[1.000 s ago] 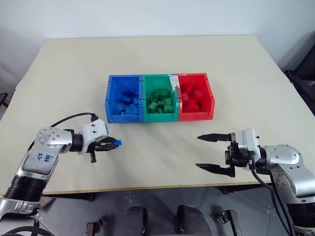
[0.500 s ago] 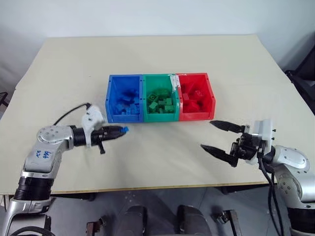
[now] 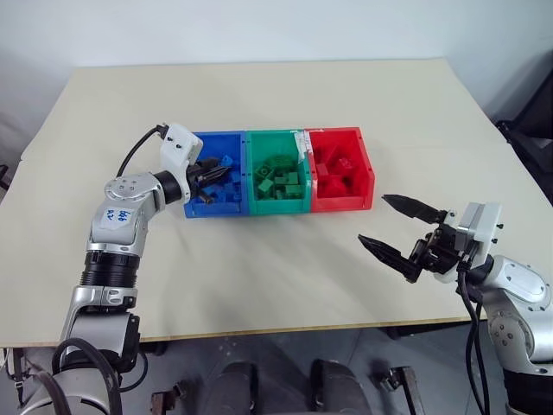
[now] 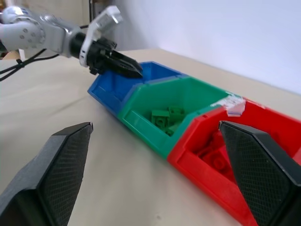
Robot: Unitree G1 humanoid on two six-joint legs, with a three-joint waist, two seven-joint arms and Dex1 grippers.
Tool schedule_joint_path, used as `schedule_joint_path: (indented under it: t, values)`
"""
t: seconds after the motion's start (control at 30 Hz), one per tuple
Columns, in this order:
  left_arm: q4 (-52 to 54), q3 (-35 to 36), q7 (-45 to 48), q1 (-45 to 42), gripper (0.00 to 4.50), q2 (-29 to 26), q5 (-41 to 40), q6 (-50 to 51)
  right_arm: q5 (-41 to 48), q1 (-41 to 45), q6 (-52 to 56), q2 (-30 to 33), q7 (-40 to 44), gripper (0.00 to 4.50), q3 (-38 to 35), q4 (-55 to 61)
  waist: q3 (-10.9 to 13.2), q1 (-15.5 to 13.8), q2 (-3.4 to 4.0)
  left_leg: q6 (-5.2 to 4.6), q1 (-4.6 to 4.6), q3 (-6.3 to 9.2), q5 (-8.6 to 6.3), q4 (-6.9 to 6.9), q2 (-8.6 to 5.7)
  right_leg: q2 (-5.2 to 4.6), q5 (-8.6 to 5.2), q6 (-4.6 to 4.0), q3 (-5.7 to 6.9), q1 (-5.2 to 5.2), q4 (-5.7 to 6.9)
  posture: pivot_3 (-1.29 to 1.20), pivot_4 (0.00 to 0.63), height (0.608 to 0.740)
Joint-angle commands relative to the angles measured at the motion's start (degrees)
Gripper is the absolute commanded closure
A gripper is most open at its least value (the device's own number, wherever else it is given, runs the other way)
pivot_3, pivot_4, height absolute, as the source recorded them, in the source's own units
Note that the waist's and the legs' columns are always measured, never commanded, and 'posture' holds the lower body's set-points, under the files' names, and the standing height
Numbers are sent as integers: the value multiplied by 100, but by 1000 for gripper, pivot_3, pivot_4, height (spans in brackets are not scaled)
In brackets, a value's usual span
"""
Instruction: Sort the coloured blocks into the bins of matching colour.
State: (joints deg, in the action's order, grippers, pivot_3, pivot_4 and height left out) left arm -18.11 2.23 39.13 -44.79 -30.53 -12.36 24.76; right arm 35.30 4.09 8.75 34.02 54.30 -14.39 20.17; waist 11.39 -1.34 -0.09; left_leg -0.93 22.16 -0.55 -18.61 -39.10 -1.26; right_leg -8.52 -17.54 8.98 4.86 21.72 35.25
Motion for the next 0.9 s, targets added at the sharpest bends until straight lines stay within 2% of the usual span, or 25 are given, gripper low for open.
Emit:
schedule_joint_path:
  t: [0.03,0.17,0.27,0.37,0.53,0.7,0.9]
  values:
    - [425,193,292,-16,1819,-265,-116,-297,88,-22,-152,33,32,0,-168,125,0,0,0,0,0,0,0,-1,0,-1,0,0,-1,0,0,0,150,740]
    - [763,544,787,424,581,-736,-389,-517,22,130,-235,85,215,0,-94,-143,0,18,0,0,-1,5,0,-1,2,0,0,0,-2,0,-2,0,150,740]
    - [1130,871,1064,983,581,-1022,-660,-532,-31,311,-302,133,426,0,19,-386,0,61,1,0,-5,3,0,3,5,1,0,0,-5,0,-2,0,150,740]
    - [1494,1238,1575,1931,581,-1454,-812,-743,-78,479,-348,227,756,0,127,-652,0,105,1,0,-4,5,0,3,9,0,0,0,-5,-1,-6,0,150,740]
    - [2063,1782,2046,3411,581,-1876,-765,-1556,-383,986,-717,471,1438,0,324,-1624,1,119,0,-3,-3,6,-2,7,29,-5,0,0,-7,-6,-19,0,150,740]
    - [2424,2156,1827,4182,581,-1725,-939,-1550,-468,1145,-918,421,1737,0,425,-2186,1,53,1,-3,-4,14,-3,5,32,-6,0,0,-4,-10,-19,0,150,740]
    - [2904,2140,1358,4519,581,-1380,-939,-1496,-555,991,-1093,287,1557,0,358,-2310,1,32,1,-3,-4,10,-4,7,32,-6,0,0,-5,-8,-19,0,150,740]
